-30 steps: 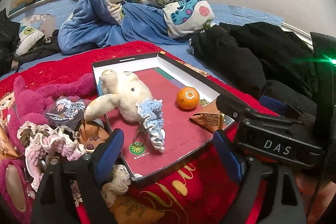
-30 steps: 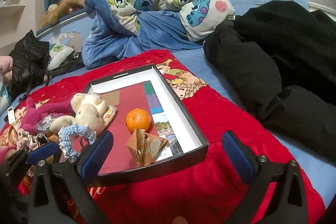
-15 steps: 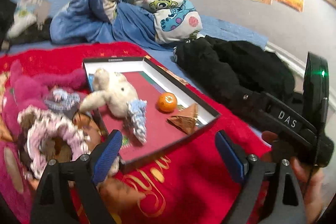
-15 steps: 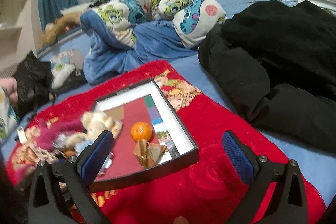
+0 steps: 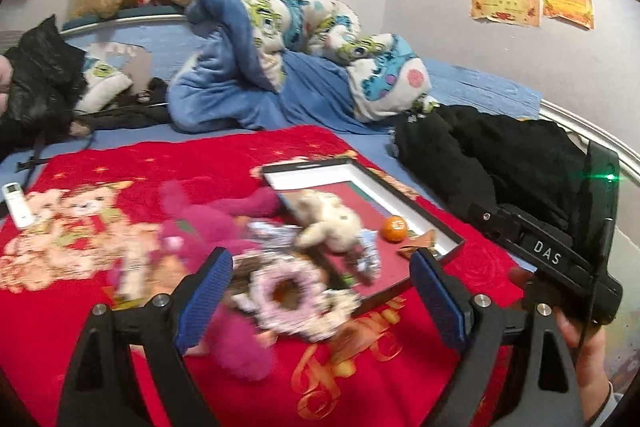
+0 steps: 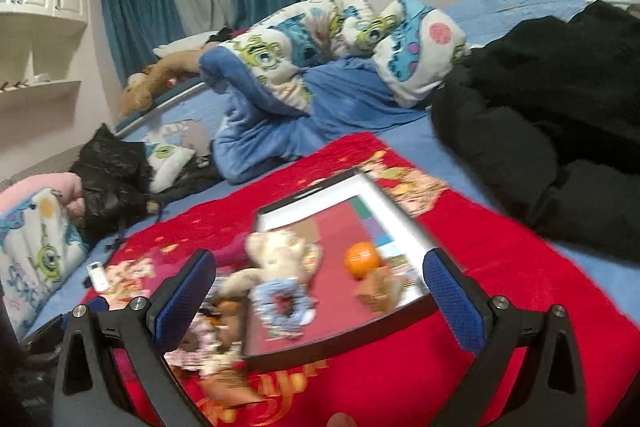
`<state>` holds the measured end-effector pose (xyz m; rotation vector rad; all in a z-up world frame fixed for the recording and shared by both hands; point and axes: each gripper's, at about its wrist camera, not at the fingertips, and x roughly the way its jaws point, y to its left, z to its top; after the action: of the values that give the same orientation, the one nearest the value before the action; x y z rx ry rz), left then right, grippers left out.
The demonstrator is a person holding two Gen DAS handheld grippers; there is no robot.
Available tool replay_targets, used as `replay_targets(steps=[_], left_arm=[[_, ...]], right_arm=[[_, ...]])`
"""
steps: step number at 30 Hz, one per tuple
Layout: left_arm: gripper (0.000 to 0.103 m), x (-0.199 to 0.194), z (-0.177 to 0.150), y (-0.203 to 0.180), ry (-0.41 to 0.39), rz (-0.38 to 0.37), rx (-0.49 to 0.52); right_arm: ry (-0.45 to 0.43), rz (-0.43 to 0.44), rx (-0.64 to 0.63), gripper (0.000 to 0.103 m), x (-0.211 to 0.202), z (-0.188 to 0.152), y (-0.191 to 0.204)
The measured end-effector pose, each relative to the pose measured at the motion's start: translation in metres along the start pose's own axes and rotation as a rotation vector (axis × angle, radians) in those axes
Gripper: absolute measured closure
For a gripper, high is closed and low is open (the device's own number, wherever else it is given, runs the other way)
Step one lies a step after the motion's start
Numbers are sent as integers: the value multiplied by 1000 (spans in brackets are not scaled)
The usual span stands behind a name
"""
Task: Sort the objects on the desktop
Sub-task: 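Move the left gripper to the magenta plush while the right gripper approaches a brown snack packet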
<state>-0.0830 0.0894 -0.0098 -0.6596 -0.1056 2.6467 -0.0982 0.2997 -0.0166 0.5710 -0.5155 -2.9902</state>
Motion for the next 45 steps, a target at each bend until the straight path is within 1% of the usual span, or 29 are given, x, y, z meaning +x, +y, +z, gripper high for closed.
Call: replay_targets(steps=[3, 4, 7, 10, 13, 18, 22, 26, 28, 30, 31, 34, 37, 39, 42, 43, 44, 45], left_arm=[[12, -24, -4, 21, -11, 65, 13], [12, -32, -6, 30, -18, 99, 19], [12, -48, -10, 50, -19, 153, 20], [12, -57, -14, 64, -25, 172, 13], [12, -59, -16, 74, -28, 187, 7], [12, -42, -25, 84, 27, 170, -15], [12, -28, -32, 74, 58, 155, -1], [12, -13, -37, 64, 81, 125, -5], [12, -4, -39, 58, 99, 115, 5], [12, 4, -41, 52, 112, 118, 33], [12, 9, -41, 48, 115, 133, 50], [12, 21, -40, 45, 129, 150, 55], [12, 27, -37, 46, 118, 165, 45], [12, 30, -36, 46, 107, 157, 42], [12, 33, -38, 42, 103, 155, 70], [12, 33, -39, 40, 99, 161, 85], [12, 32, -40, 39, 98, 157, 92], [17, 31, -40, 39, 97, 148, 94]], right_arm=[[9, 43, -7, 0, 3, -7, 20], [15, 61, -15, 0, 4, -10, 30], [31, 99, -33, 0, 9, -17, 50], [52, 129, -54, 0, 13, -25, 69], [59, 137, -75, 0, 17, -32, 82], [76, 141, -88, 0, 21, -37, 87], [96, 134, -104, 0, 23, -40, 81], [117, 78, -173, 0, 22, -47, 73], [138, 63, -176, 0, 22, -53, 65], [171, 74, -160, 0, 24, -59, 56], [189, 81, -152, 0, 25, -62, 52], [227, 80, -153, 0, 28, -69, 45], [256, 94, -170, 0, 30, -76, 43], [272, 104, -179, 0, 32, -80, 46], [305, 125, -197, 1, 37, -87, 50], [316, 130, -202, 2, 38, -90, 52], [329, 136, -209, 5, 40, -92, 54], [338, 139, -214, 8, 41, -94, 55]])
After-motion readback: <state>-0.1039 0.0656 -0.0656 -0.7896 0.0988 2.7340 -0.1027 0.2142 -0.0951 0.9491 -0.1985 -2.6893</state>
